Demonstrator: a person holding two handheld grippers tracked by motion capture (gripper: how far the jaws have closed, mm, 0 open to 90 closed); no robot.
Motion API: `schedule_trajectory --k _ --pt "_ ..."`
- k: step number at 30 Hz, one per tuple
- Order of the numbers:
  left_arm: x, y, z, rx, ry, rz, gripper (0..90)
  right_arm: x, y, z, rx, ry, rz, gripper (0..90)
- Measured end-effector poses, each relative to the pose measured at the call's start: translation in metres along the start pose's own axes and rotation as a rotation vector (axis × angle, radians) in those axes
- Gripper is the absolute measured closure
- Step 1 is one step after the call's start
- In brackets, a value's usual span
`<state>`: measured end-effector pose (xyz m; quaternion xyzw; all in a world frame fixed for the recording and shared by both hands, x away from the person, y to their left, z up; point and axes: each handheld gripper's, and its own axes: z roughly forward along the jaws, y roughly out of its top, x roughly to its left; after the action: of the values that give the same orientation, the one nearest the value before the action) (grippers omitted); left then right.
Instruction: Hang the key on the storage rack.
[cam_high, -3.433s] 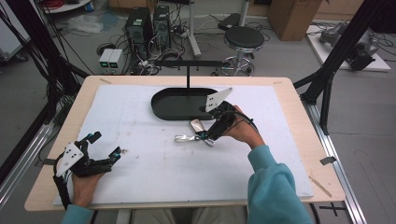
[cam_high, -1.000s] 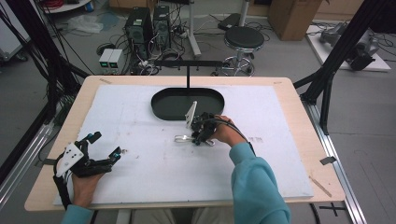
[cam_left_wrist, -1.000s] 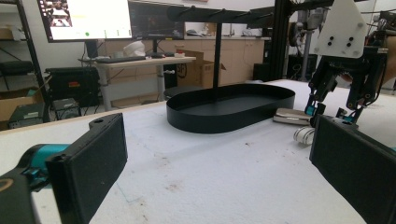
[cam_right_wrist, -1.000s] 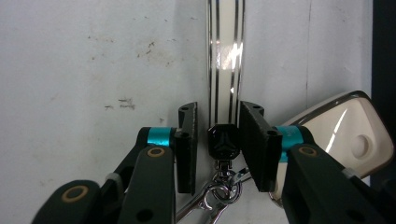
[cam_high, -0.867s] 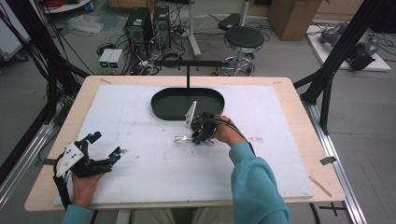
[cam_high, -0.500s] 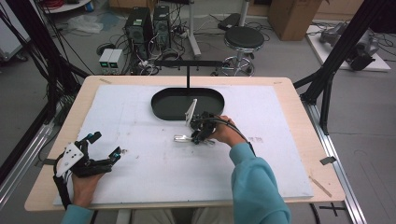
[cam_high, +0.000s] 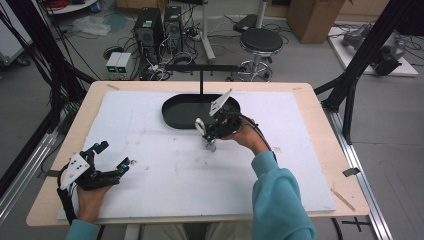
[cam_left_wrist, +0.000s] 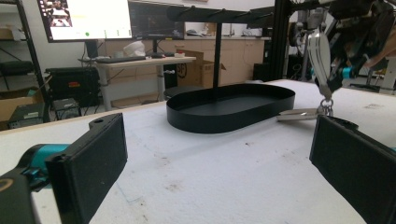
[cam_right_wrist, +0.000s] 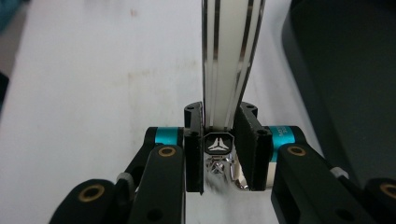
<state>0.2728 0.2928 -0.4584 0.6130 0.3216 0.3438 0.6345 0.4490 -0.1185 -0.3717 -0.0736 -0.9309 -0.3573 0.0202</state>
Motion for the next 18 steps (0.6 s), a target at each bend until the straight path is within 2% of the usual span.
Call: schedule_trajectory --k 2,5,10,14,15,17,18 --pt "0.0 0.0 0.0 0.0 -0.001 -0.001 4.5 -0.002 -0.001 -0.011 -0.075 -0.019 0.024 74.8" --pt "0.0 0.0 0.0 0.0 -0.001 0.0 4.5 -0.003 -0.001 -0.019 -0.142 -0.035 0.043 74.7" --pt "0.0 0.0 0.0 0.0 -0.001 0.0 4.5 -0.004 -0.003 -0.031 -0.208 -0.059 0.06 74.7" --pt "0.0 0.0 0.0 0.0 0.0 -0.002 4.5 -0.006 -0.006 -0.041 -0.263 -0.1 0.081 74.7" --pt "0.0 0.0 0.0 0.0 0.0 -0.002 4.5 -0.006 -0.006 -0.041 -0.263 -0.1 0.081 74.7" --pt "0.0 0.0 0.0 0.0 0.001 -0.002 4.5 -0.009 -0.009 -0.048 -0.305 -0.126 0.103 74.7" --pt "0.0 0.0 0.0 0.0 0.0 -0.002 4.5 -0.01 -0.01 -0.05 -0.324 -0.123 0.112 74.7"
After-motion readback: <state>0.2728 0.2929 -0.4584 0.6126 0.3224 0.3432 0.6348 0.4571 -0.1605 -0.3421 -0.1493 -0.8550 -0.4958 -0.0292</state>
